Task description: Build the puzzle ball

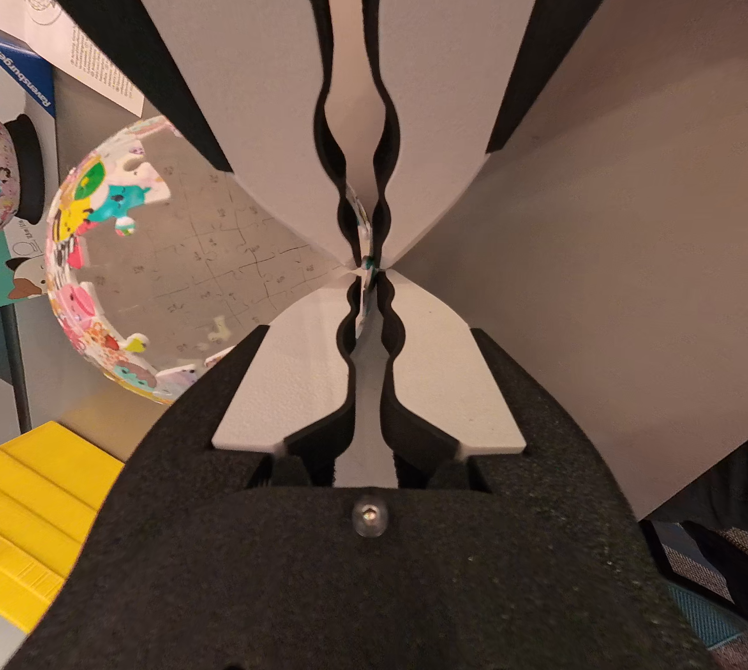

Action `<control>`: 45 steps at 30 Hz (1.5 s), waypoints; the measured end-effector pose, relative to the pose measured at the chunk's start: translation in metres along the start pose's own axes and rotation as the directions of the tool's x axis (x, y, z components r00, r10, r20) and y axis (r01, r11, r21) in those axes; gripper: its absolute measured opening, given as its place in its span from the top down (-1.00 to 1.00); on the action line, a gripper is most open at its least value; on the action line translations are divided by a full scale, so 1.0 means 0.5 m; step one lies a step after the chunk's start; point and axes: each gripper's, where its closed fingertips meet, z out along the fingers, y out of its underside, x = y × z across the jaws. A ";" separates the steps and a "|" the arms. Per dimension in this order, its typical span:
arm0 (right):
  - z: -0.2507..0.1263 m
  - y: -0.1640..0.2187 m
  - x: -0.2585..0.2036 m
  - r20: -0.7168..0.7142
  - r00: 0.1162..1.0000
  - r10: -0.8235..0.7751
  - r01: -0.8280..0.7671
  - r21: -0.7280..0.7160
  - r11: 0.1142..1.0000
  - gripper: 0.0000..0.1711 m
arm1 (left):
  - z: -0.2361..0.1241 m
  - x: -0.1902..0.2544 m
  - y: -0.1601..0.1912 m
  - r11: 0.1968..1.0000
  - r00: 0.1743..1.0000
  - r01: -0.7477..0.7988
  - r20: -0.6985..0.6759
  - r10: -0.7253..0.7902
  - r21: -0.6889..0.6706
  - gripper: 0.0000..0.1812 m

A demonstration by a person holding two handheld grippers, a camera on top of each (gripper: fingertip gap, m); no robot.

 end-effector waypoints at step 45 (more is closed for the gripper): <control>-0.050 -0.038 -0.028 0.094 0.996 0.006 -0.014 0.087 0.996 0.97 | -0.180 0.046 0.051 0.942 0.978 0.117 0.127 -0.164 0.314 0.64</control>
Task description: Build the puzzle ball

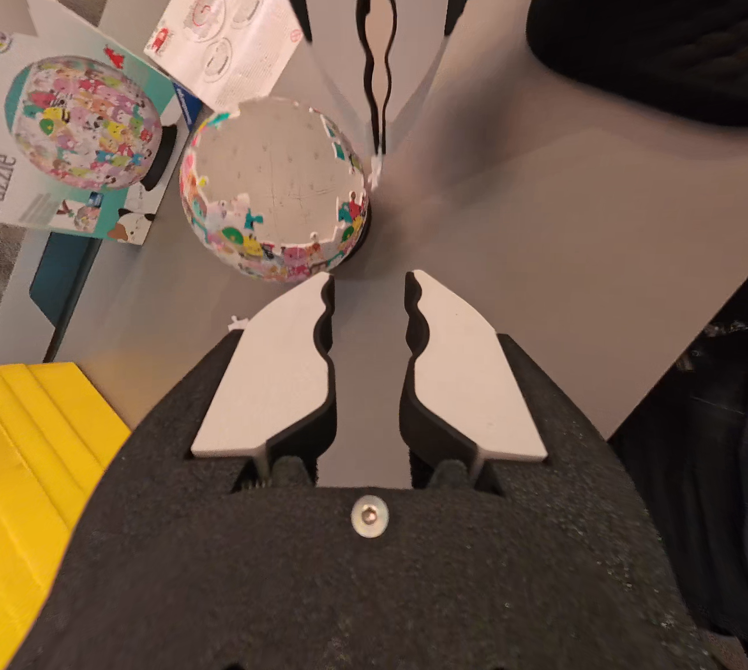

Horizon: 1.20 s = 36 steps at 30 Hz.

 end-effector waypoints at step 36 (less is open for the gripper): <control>-0.010 -0.085 -0.155 0.349 0.880 0.322 -0.427 0.284 0.859 0.97 | 0.093 0.183 -0.057 0.747 0.929 0.369 -0.236 -0.285 0.553 0.93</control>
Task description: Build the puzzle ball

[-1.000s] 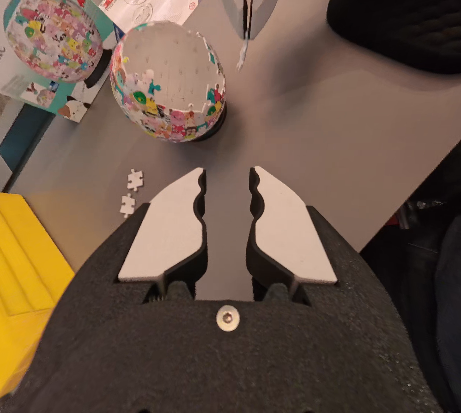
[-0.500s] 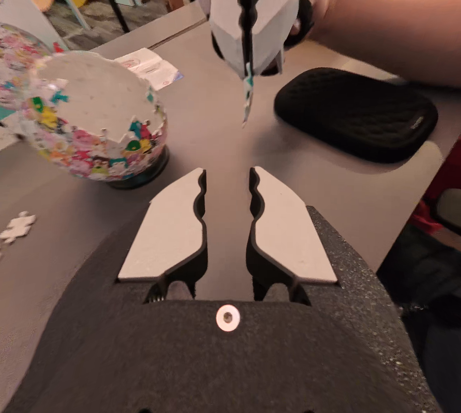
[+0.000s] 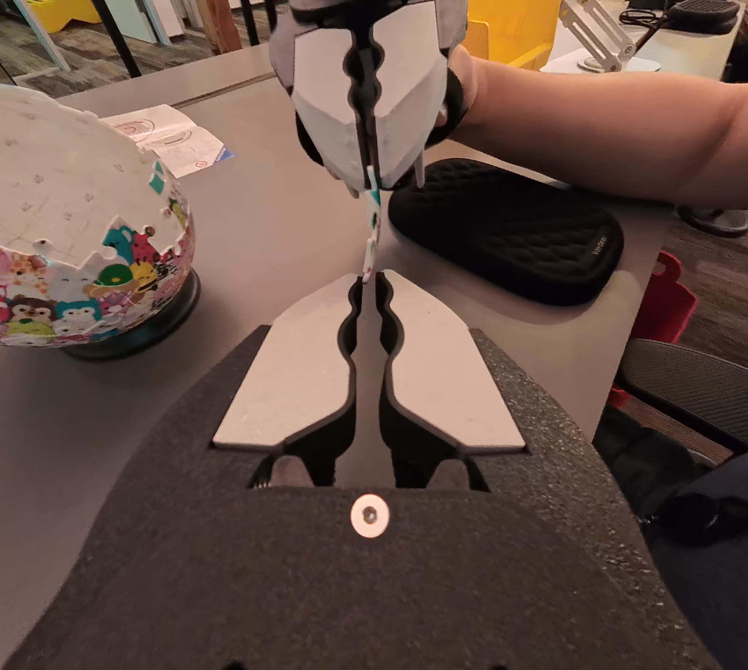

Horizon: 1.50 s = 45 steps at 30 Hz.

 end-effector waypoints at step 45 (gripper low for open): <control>0.019 -0.033 0.017 0.087 0.978 0.189 -0.199 0.134 0.971 0.96 | -0.048 -0.006 -0.068 0.958 0.986 0.146 -0.116 -0.120 0.247 0.99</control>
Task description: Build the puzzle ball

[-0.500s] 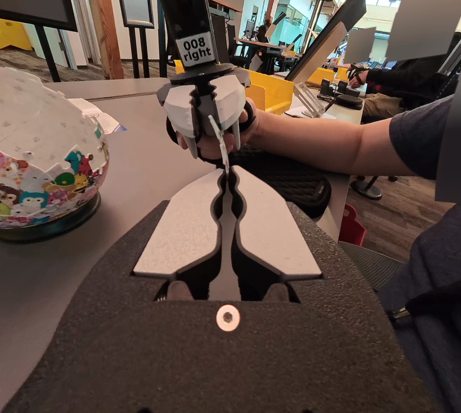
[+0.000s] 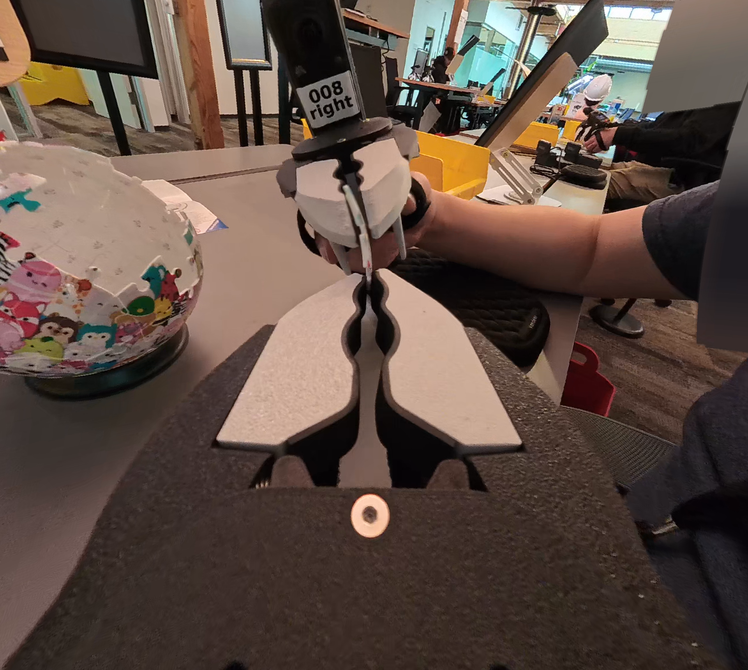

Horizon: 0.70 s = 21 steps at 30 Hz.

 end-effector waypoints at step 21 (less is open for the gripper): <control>-0.073 0.026 0.106 -0.346 0.903 -0.254 0.101 -0.404 0.909 0.97 | 0.048 -0.125 -0.029 0.593 0.934 -0.325 -0.153 0.322 -0.737 0.86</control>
